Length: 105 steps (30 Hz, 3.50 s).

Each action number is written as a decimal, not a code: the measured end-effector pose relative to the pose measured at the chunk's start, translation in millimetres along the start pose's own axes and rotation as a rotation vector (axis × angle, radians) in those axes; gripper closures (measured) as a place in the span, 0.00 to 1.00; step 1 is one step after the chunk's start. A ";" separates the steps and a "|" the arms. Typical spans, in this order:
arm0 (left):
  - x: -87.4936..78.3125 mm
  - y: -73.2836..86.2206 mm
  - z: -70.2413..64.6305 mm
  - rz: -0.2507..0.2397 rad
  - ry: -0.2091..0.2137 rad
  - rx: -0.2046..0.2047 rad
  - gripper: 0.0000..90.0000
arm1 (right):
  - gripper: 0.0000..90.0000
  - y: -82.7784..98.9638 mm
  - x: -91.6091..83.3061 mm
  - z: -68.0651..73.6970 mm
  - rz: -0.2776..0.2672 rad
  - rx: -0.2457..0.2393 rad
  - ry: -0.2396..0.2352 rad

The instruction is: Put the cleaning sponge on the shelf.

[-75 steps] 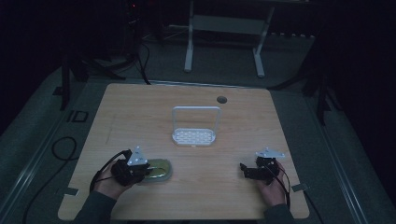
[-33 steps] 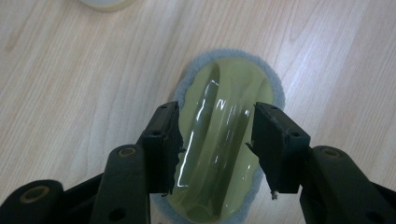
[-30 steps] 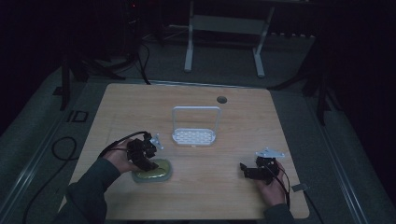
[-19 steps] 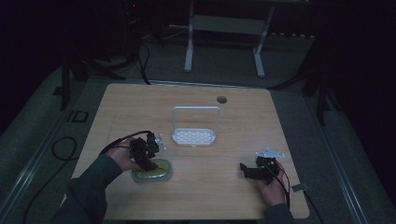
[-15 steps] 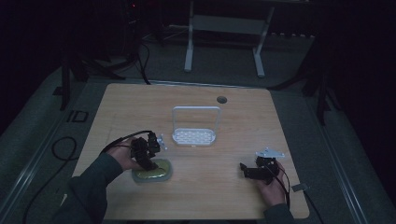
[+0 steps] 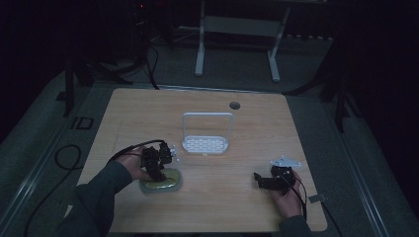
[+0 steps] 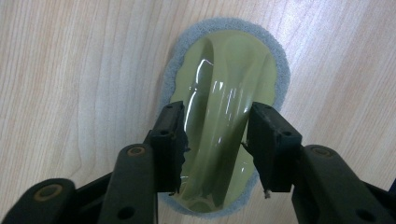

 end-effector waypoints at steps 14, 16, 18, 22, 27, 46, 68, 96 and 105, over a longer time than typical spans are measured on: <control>4.4 -2.4 -2.5 0.072 0.009 0.050 0.72 | 0.14 0.0 0.0 0.0 0.000 0.000 0.000; 4.7 -2.2 -2.4 0.076 0.008 0.053 0.73 | 0.14 0.0 0.0 0.0 0.000 0.000 0.000; 4.7 -2.0 -2.6 0.081 0.009 0.055 0.75 | 0.14 0.0 0.0 0.0 0.000 0.000 0.000; 4.4 -1.7 -3.2 0.103 0.003 0.071 0.77 | 0.14 -0.1 0.0 0.0 0.000 0.000 0.000; 4.7 -1.8 -4.0 0.125 0.005 0.083 0.78 | 0.14 -0.1 0.1 0.0 0.000 0.000 0.000; -1.0 -5.4 1.7 0.103 -0.061 0.110 0.80 | 0.14 -0.2 0.2 0.0 0.001 0.001 0.001; -3.9 -37.5 7.4 0.031 -0.144 0.162 0.80 | 0.14 -0.3 0.3 0.1 0.002 0.003 0.001; -12.8 -77.6 11.1 -0.071 -0.184 0.220 0.80 | 0.14 -0.4 0.4 0.0 0.001 0.003 0.001; -20.2 -93.8 15.1 -0.101 -0.196 0.231 0.80 | 0.14 -0.4 0.4 0.1 0.000 0.003 0.001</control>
Point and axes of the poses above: each handheld gripper's, and its own axes: x roughly forward along the jaws, y roughly out of its underside, z roughly to its left, the point moved 6 cm from there along x, roughly forward along the jaws, and after that the axes turned 13 degrees about -y, right-handed, at the moved point
